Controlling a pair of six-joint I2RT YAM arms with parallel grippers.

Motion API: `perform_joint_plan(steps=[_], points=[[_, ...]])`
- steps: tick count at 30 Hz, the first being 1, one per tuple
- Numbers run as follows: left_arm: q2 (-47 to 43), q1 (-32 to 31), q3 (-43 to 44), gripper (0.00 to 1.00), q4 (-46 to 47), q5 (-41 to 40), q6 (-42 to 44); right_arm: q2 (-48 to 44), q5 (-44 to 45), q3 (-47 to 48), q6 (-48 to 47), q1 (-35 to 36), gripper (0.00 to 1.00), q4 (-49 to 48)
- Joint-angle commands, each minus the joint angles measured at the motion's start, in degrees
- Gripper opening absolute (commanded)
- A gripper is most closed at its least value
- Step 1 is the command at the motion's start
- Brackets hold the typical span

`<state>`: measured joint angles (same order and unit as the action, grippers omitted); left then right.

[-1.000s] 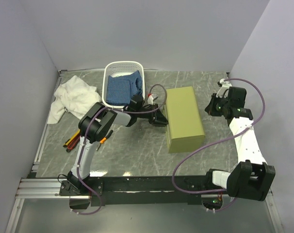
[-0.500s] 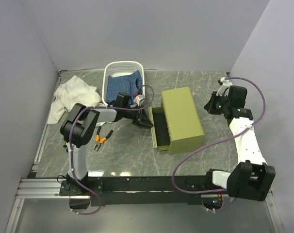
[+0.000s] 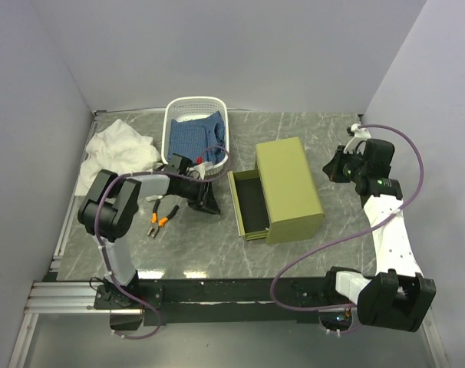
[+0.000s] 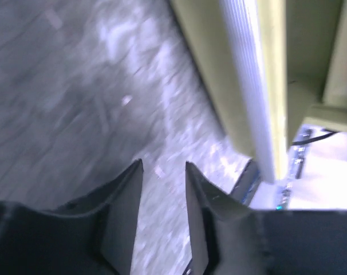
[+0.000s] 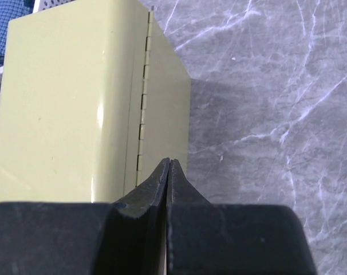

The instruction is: Sort the tools into containers

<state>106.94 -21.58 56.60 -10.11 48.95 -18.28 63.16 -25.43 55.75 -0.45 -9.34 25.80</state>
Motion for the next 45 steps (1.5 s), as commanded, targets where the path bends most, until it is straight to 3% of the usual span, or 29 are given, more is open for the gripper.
perform_joint_plan(steps=[1, 8, 13, 19, 23, 29, 30, 32, 33, 34, 39, 41, 45], points=[[-6.9, 0.0, 3.1, 0.47, -12.0, -7.5, 10.8, -2.1, -0.8, -0.6, 0.4, 0.3, 0.00, -1.5], [-19.4, 0.7, 2.0, 0.55, -26.3, -24.0, 28.2, -2.5, -2.1, 0.4, 3.2, 0.3, 0.00, -2.2], [-24.7, 2.3, 0.4, 0.55, -31.3, -36.1, 32.9, -5.6, -2.7, -1.2, 4.8, 0.3, 0.00, -3.3], [-21.8, 2.4, -2.2, 0.55, -28.2, -43.8, 33.6, -9.3, -3.3, -3.6, 7.0, 0.1, 0.00, -3.9], [-16.9, 2.4, -1.8, 0.54, -26.0, -43.9, 32.1, -11.0, -3.2, -4.7, 7.0, 0.2, 0.00, -3.7], [-11.6, 2.4, -1.7, 0.46, -23.9, -44.6, 31.3, -13.2, -2.9, -7.0, 7.7, -0.1, 0.00, -4.1], [-11.1, 2.4, -1.3, 0.33, -24.2, -44.1, 31.6, -13.8, -2.8, -7.1, 7.8, -0.2, 0.00, -4.1], [-10.5, 2.4, -0.4, 0.22, -26.1, -43.3, 31.4, -14.3, -2.8, -7.8, 7.8, -0.5, 0.00, -4.0], [-10.6, 2.4, 0.9, 0.09, -27.1, -42.0, 30.9, -14.5, -2.7, -7.9, 7.8, -0.6, 0.00, -3.8], [-11.0, 2.4, 1.8, 0.04, -28.1, -41.0, 30.6, -14.7, -2.5, -8.0, 7.8, -0.8, 0.00, -4.0], [-17.0, 2.4, 11.0, 0.01, -36.5, -28.5, 27.2, -14.5, -2.0, -7.8, 7.6, -1.0, 0.00, -3.9], [-18.9, 2.4, 13.0, 0.01, -37.2, -17.2, 25.7, -14.4, -1.9, -7.9, 7.5, -1.1, 0.00, -4.0], [-23.3, 2.4, 15.6, 0.01, -29.0, -2.6, 15.8, -14.3, -1.3, -8.1, 6.9, -1.5, 0.00, -3.8]])
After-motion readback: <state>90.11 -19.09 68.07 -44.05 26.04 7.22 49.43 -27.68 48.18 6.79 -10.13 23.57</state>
